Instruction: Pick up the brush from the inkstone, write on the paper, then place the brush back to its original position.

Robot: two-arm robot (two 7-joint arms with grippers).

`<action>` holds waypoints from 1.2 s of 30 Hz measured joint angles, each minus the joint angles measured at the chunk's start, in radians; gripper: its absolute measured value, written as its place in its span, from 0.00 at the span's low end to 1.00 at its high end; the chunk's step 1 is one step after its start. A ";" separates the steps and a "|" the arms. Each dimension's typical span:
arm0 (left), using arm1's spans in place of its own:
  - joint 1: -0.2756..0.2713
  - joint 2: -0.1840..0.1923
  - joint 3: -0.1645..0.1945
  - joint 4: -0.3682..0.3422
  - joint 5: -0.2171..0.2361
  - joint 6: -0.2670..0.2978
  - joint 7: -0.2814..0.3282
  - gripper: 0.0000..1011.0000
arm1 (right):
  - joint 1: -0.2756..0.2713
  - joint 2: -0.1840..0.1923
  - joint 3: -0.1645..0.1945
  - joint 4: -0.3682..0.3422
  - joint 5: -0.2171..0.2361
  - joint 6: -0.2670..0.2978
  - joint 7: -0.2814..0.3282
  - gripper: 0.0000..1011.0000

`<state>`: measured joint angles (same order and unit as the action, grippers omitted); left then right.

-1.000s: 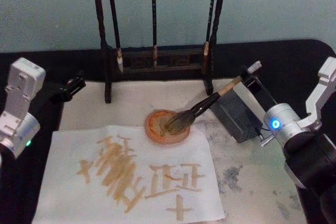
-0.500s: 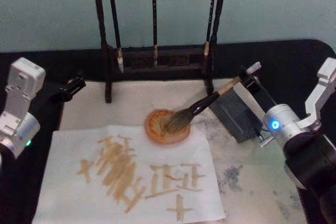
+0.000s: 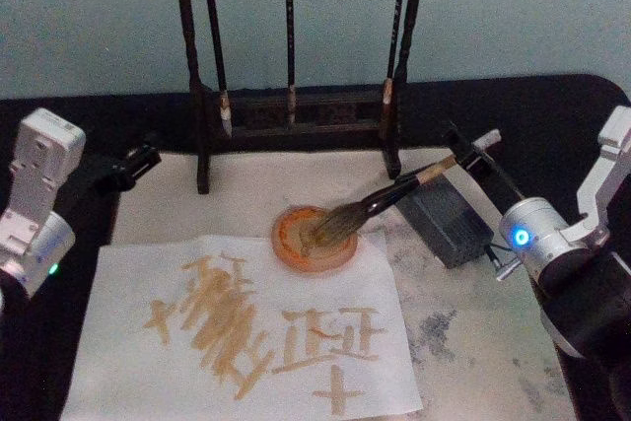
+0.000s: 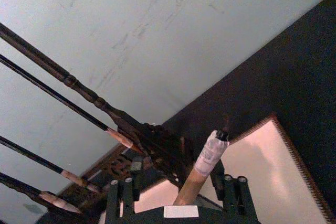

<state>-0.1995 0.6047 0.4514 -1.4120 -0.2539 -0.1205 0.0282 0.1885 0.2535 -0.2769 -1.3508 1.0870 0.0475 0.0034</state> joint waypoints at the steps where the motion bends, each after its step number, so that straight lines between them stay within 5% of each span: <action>1: 0.000 0.000 0.000 0.000 0.000 0.000 0.000 0.99 | -0.003 0.002 0.000 -0.005 -0.005 0.002 -0.005 0.77; 9: 0.000 0.000 0.000 0.000 0.000 0.000 0.000 0.99 | -0.034 0.020 0.006 -0.070 -0.058 0.026 -0.060 0.99; 29: 0.000 0.000 0.000 0.000 0.000 0.000 0.000 0.99 | -0.112 0.043 0.055 -0.155 -0.142 0.058 -0.115 0.99; 36: 0.000 0.000 0.000 0.000 0.000 0.000 0.000 0.99 | -0.156 0.085 0.060 -0.226 -0.239 0.031 -0.120 0.99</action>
<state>-0.1995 0.6047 0.4514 -1.4120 -0.2539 -0.1205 0.0283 0.0321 0.3382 -0.2170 -1.5771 0.8479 0.0781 -0.1171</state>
